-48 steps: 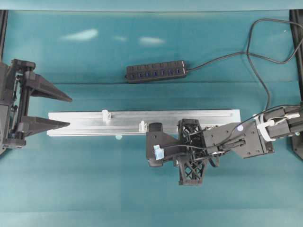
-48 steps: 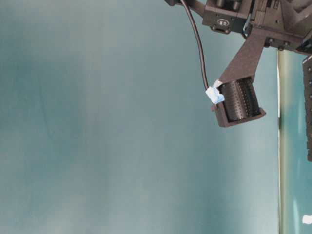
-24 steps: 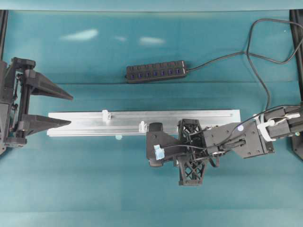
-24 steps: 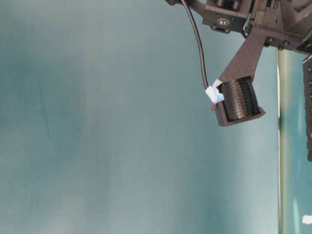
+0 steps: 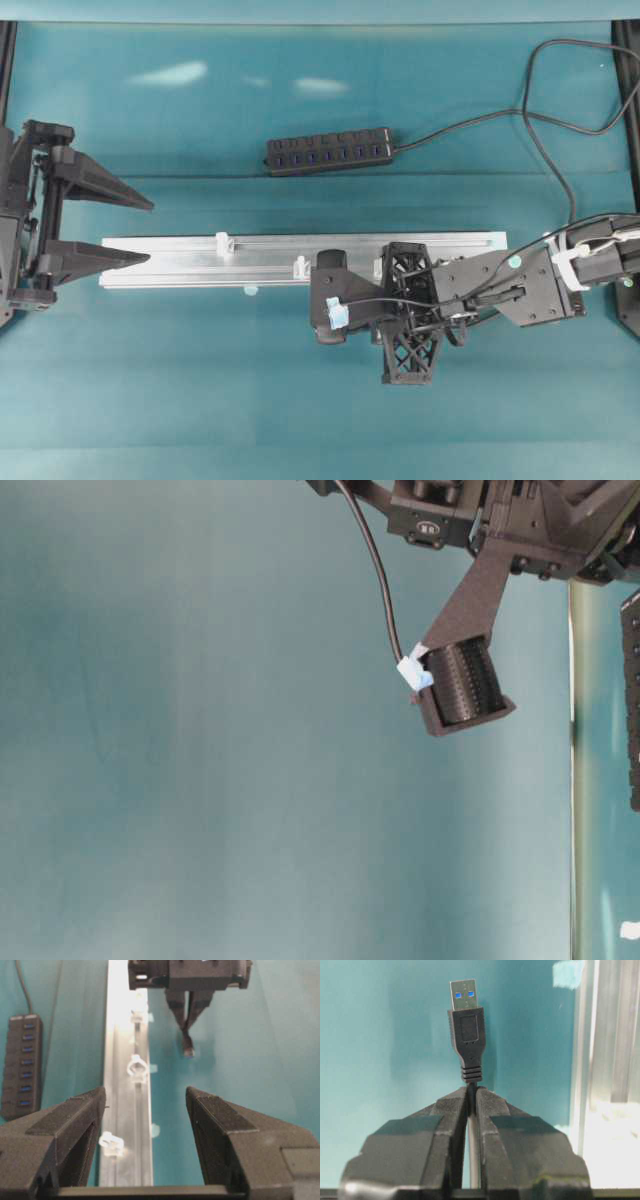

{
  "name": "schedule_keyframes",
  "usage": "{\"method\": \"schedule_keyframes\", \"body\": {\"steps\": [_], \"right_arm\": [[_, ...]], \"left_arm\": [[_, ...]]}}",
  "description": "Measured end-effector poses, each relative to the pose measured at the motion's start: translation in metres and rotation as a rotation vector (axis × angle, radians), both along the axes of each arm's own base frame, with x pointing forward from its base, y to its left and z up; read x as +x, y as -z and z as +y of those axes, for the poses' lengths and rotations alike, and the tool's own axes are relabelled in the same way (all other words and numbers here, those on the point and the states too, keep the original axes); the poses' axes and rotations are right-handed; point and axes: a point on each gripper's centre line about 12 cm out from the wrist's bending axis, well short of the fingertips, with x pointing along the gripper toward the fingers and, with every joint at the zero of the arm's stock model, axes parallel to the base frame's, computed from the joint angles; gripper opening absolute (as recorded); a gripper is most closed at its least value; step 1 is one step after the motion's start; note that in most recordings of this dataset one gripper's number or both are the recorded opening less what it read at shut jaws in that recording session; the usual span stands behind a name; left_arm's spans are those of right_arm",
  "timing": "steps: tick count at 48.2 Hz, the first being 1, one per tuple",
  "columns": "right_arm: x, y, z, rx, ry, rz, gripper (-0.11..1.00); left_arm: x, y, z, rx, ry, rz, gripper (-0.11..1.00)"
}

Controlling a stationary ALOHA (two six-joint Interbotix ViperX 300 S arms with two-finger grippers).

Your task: Pass the USB cable through three rings with both arms.

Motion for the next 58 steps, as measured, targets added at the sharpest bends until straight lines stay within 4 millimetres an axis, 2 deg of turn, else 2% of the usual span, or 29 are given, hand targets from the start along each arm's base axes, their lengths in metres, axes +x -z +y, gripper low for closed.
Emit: {"method": "schedule_keyframes", "body": {"steps": [12, 20, 25, 32, 58], "right_arm": [[0.003, -0.012, 0.005, -0.033, -0.036, 0.029, -0.08], [0.009, -0.042, 0.009, -0.176, -0.121, 0.114, -0.08], [0.012, -0.061, 0.002, -0.249, -0.132, 0.13, -0.08], [0.013, -0.081, -0.006, -0.261, -0.112, 0.094, -0.08], [-0.024, -0.118, -0.022, -0.338, -0.079, 0.178, -0.08]], "left_arm": [[0.0, 0.0, 0.0, 0.0, -0.002, 0.0, 0.67], [0.0, 0.0, 0.0, 0.0, 0.0, -0.002, 0.67], [0.0, 0.0, 0.0, 0.0, -0.002, -0.002, 0.67], [0.0, 0.0, 0.0, 0.002, -0.001, -0.002, 0.67], [-0.001, -0.001, 0.0, 0.0, -0.002, -0.003, 0.67]]}}
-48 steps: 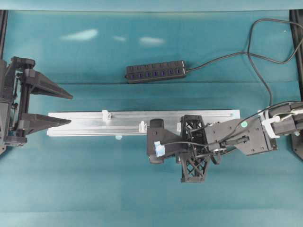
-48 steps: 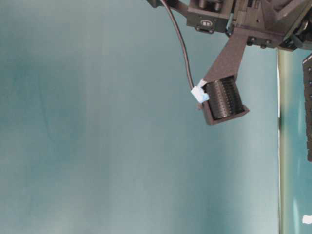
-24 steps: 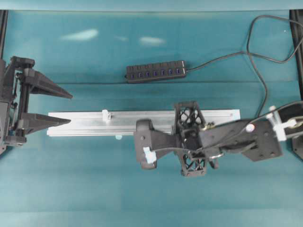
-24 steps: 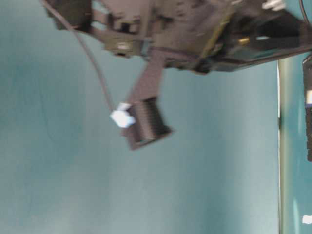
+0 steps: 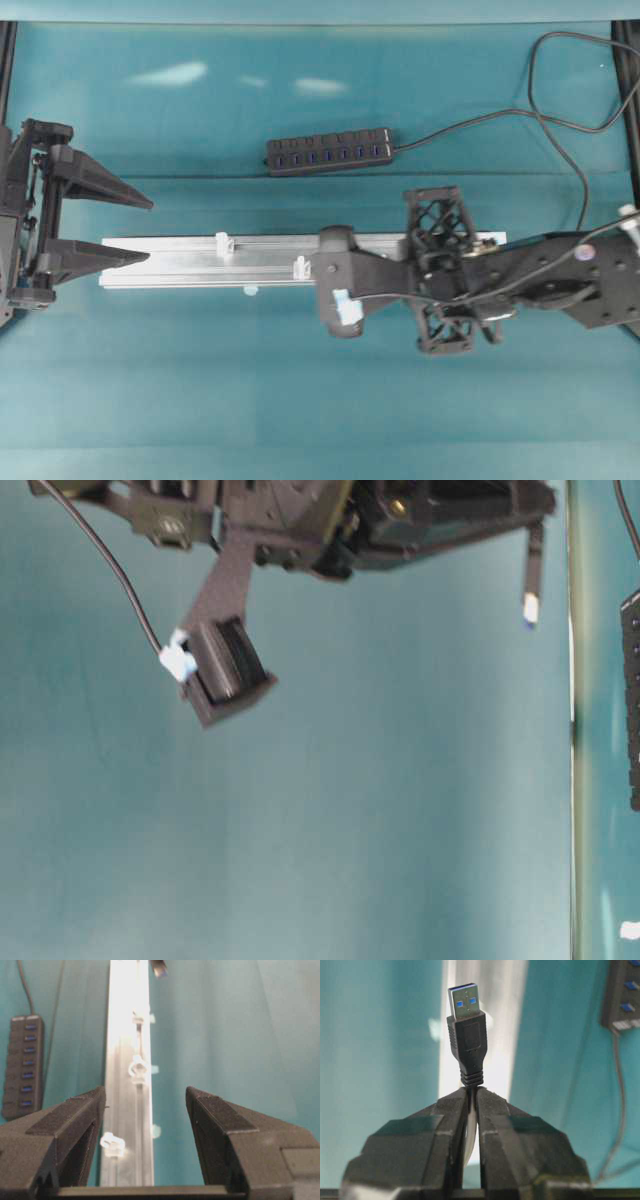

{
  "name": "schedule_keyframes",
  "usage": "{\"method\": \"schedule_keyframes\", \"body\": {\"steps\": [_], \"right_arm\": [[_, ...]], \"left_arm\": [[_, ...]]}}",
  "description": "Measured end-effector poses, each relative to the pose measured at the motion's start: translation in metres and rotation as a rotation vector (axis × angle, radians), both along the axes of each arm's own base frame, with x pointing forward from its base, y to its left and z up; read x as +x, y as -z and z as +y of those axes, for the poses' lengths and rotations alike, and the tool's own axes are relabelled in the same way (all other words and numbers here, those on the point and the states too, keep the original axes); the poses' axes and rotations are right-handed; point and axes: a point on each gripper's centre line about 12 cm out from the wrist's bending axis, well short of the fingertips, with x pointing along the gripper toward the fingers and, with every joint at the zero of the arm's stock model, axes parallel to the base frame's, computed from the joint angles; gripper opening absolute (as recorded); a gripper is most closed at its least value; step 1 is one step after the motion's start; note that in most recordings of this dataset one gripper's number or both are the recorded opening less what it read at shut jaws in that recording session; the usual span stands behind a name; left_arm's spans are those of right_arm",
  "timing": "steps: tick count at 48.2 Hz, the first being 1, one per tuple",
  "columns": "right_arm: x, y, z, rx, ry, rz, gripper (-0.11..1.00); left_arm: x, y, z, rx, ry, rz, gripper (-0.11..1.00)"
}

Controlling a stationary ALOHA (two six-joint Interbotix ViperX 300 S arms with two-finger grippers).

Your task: Pass the USB cable through three rings with both arms.

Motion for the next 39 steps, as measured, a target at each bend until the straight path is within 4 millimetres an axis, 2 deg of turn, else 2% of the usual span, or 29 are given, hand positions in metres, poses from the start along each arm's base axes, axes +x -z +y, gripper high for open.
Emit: {"method": "schedule_keyframes", "body": {"steps": [25, 39], "right_arm": [[-0.036, -0.015, -0.012, -0.026, 0.025, -0.027, -0.08], [-0.069, -0.005, -0.018, -0.026, 0.085, -0.026, -0.08]], "left_arm": [[-0.001, -0.002, 0.0, 0.0, 0.0, -0.009, 0.67], [0.0, -0.001, 0.0, 0.0, -0.002, -0.003, 0.67]]}}
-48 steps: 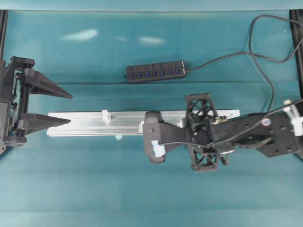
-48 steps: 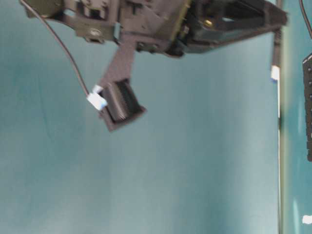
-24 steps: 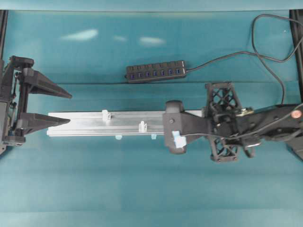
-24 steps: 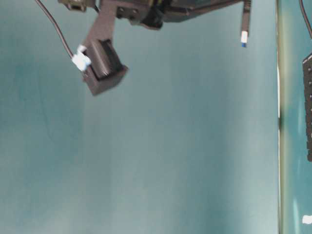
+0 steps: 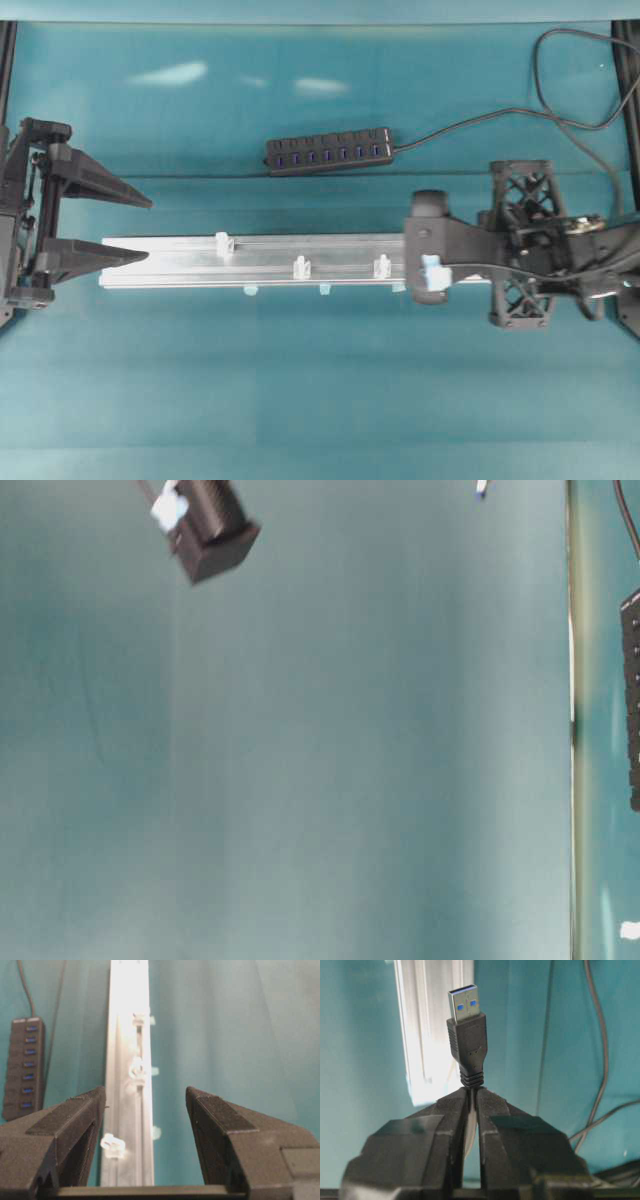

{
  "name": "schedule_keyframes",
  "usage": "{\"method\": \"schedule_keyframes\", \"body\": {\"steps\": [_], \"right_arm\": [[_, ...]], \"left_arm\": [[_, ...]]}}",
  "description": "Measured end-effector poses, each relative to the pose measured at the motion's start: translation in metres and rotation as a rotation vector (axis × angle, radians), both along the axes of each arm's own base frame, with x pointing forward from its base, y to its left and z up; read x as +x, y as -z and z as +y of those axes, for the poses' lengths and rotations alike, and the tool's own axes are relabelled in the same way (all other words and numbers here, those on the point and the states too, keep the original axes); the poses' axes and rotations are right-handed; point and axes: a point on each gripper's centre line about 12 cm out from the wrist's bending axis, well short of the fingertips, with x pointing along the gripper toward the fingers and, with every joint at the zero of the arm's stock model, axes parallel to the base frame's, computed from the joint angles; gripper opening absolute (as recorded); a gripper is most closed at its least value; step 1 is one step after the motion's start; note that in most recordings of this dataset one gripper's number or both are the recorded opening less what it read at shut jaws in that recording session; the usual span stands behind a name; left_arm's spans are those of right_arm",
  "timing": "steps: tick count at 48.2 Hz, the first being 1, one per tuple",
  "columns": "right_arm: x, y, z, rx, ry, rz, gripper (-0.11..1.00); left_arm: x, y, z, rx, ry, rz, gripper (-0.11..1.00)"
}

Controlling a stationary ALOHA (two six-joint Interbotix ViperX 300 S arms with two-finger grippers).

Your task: Pass the USB cable through three rings with both arms.

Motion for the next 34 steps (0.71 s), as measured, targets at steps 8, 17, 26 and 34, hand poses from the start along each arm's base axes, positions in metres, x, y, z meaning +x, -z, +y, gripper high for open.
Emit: {"method": "schedule_keyframes", "body": {"steps": [8, 17, 26, 34], "right_arm": [[-0.017, 0.013, -0.003, 0.003, 0.03, 0.005, -0.08], [-0.022, 0.039, -0.002, 0.033, 0.004, -0.034, -0.08], [-0.019, 0.058, -0.003, 0.065, 0.017, -0.075, -0.08], [-0.017, 0.072, -0.006, 0.078, 0.024, -0.08, -0.08]], "left_arm": [[0.0, 0.0, 0.001, 0.0, -0.006, 0.0, 0.67], [0.0, 0.0, 0.003, 0.0, -0.014, 0.0, 0.67], [0.0, 0.0, 0.004, 0.0, -0.017, 0.0, 0.67], [0.001, 0.001, 0.004, 0.0, -0.018, 0.002, 0.67]]}}
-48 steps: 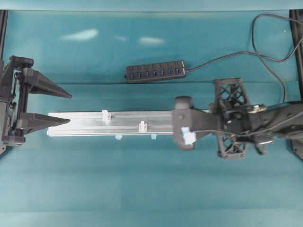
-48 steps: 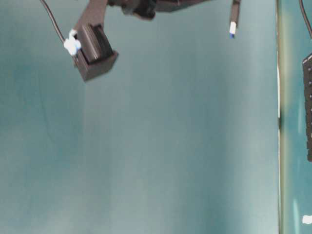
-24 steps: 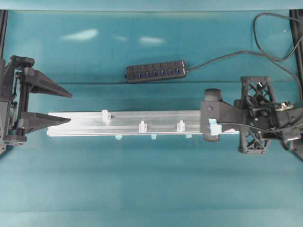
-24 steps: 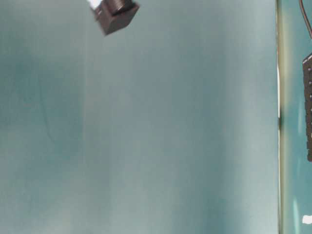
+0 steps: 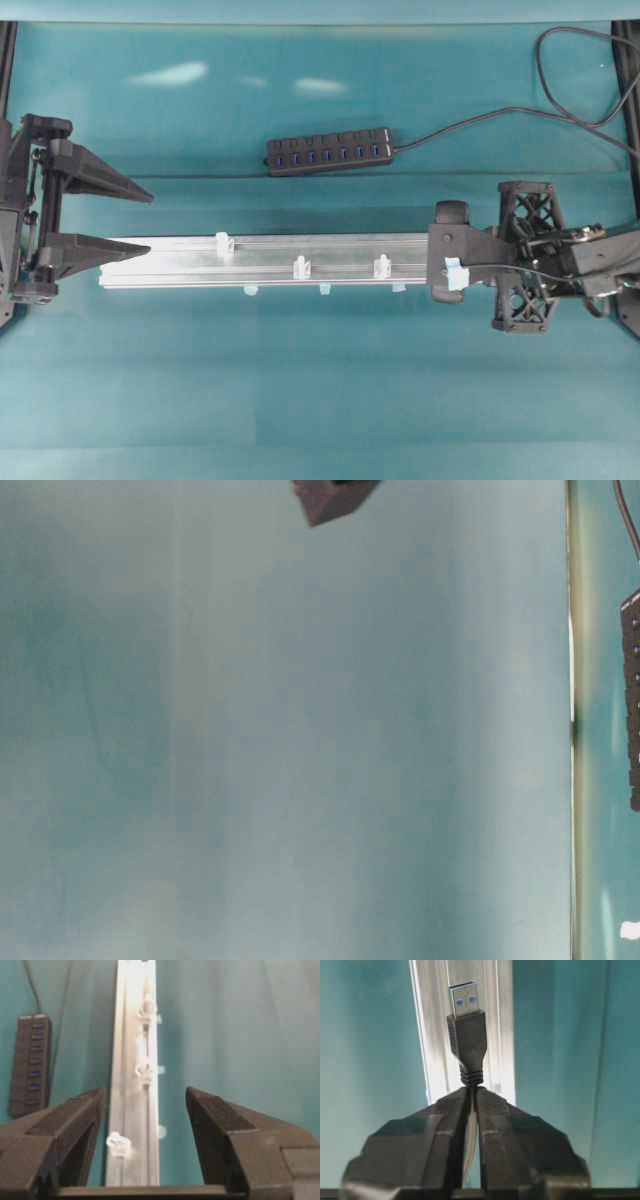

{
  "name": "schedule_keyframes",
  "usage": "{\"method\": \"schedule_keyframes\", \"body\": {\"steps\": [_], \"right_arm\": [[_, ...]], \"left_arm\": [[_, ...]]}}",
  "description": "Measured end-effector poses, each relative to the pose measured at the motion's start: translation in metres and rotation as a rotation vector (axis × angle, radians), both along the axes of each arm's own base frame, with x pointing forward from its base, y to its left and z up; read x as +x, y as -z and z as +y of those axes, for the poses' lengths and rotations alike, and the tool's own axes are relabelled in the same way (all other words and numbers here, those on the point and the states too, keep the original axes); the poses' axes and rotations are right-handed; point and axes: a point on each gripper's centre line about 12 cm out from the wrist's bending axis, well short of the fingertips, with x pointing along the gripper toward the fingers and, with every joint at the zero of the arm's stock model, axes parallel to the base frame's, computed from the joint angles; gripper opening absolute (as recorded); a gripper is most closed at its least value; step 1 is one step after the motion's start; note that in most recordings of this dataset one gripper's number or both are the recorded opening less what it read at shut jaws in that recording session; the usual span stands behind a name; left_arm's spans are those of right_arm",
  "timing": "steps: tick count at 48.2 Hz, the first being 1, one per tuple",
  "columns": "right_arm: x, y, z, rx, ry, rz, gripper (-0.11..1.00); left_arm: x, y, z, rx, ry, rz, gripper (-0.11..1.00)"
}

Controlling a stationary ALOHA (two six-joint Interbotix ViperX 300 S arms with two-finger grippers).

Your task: Pass the USB cable through three rings with both arms.

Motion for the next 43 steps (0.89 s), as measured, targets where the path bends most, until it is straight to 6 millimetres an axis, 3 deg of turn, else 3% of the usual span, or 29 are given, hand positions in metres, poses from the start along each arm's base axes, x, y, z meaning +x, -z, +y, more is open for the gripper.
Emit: {"method": "schedule_keyframes", "body": {"steps": [23, 43], "right_arm": [[0.02, 0.028, -0.007, 0.041, 0.003, -0.044, -0.08], [0.04, 0.031, -0.003, 0.06, -0.015, -0.091, -0.08]], "left_arm": [[0.001, 0.001, 0.002, 0.0, -0.008, 0.005, 0.67], [0.001, 0.001, 0.002, 0.0, -0.011, 0.006, 0.67]]}}
